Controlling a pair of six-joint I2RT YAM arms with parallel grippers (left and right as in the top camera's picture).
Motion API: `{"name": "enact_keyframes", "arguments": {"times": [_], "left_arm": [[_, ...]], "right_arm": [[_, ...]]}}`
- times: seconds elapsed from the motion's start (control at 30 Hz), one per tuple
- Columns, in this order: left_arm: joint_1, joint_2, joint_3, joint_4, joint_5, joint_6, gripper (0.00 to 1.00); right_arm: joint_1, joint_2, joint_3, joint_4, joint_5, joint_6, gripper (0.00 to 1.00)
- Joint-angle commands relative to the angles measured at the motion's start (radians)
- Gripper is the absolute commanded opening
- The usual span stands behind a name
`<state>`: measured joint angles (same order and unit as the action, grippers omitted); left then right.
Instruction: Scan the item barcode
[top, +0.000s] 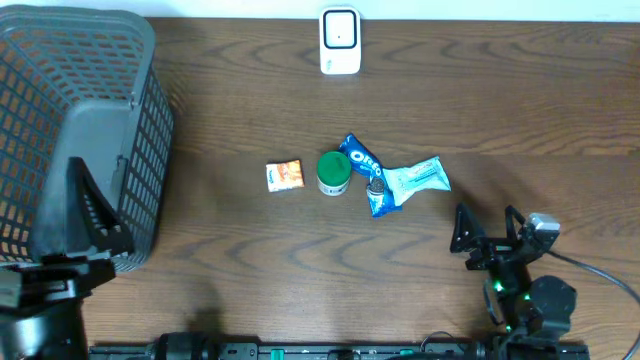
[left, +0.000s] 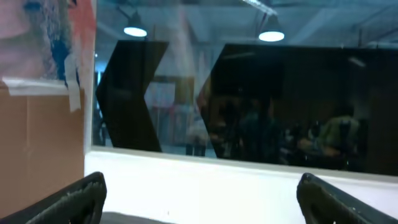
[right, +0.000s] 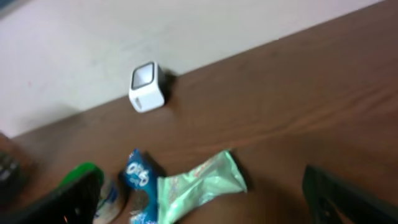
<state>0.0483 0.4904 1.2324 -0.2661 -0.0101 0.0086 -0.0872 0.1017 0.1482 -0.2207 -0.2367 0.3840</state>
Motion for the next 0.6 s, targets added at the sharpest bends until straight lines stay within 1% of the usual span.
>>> {"name": "enact_keyframes", "arguments": {"times": [0.0,0.1,0.2,0.23,0.3,0.37,0.47,0.57], "left_arm": [[-0.006,-0.045,-0.073,0.059,-0.005,0.017,0.98],[-0.006,-0.05,-0.082,0.079,0.035,0.018,0.98],[-0.006,-0.048,-0.08,0.085,0.036,0.019,0.98],[-0.006,-0.049,-0.076,0.074,0.035,0.038,0.98],[-0.006,-0.051,-0.041,-0.035,0.035,0.112,0.98],[-0.005,-0.055,-0.006,-0.151,0.036,0.118,0.98],[0.0,-0.092,-0.005,-0.181,0.036,0.119,0.98],[0.001,-0.188,-0.026,-0.192,0.052,0.118,0.98]], "right_arm": [[0.009,0.076,0.159,-0.058,-0.023,-0.046,0.99],[0.009,0.184,0.292,-0.165,-0.023,-0.093,0.99],[0.009,0.295,0.407,-0.281,-0.024,-0.121,0.99],[0.009,0.331,0.439,-0.314,-0.024,-0.121,0.99],[0.011,0.406,0.492,-0.365,-0.025,-0.119,0.99],[0.011,0.47,0.528,-0.394,-0.043,-0.119,0.99],[0.011,0.525,0.552,-0.407,-0.082,-0.119,0.99],[0.011,0.553,0.55,-0.452,-0.081,-0.119,0.99]]}}
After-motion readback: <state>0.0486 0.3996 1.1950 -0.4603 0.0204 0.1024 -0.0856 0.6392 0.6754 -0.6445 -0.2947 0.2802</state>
